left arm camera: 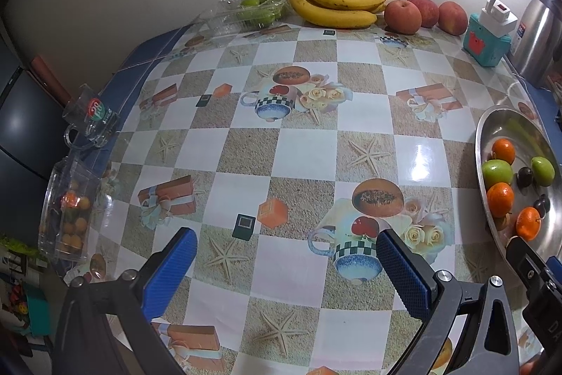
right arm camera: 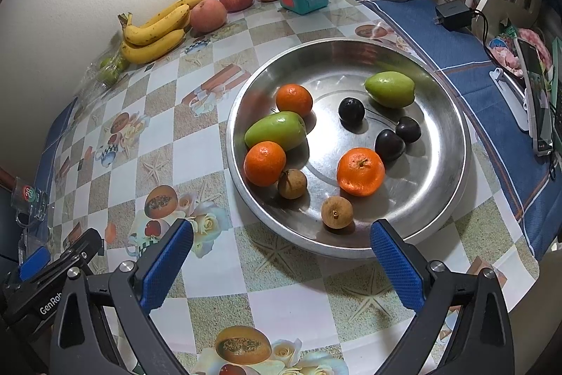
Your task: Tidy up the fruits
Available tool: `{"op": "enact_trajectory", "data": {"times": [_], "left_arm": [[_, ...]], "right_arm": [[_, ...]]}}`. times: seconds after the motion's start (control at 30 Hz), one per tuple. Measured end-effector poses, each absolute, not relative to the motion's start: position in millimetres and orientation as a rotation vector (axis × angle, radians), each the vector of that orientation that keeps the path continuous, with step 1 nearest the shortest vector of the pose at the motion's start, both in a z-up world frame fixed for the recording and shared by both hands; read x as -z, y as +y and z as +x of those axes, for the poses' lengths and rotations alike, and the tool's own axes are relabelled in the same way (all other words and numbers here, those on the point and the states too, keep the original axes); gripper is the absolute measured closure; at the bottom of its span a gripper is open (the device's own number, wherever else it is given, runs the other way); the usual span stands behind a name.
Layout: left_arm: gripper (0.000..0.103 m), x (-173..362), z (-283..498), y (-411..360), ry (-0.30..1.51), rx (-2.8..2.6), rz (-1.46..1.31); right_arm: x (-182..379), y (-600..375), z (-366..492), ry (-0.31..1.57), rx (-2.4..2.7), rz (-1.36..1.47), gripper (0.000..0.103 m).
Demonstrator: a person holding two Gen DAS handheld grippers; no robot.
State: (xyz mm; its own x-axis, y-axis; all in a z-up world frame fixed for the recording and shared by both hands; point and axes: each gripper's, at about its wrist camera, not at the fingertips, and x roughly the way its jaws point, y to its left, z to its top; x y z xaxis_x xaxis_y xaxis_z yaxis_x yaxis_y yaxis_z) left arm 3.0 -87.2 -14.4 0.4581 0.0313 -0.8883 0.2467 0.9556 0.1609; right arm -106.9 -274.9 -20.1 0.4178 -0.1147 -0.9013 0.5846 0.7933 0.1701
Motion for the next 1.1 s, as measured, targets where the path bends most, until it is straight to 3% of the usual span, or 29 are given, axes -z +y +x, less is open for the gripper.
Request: {"op": "enact_trajectory", "data": {"times": [1.1], "left_arm": [[0.0,18.9,4.4,-85.3,1.118,0.143,0.266]], "right_arm": [[23.6,-274.8,-106.3,1.068,0.461,0.512,0.002]]}}
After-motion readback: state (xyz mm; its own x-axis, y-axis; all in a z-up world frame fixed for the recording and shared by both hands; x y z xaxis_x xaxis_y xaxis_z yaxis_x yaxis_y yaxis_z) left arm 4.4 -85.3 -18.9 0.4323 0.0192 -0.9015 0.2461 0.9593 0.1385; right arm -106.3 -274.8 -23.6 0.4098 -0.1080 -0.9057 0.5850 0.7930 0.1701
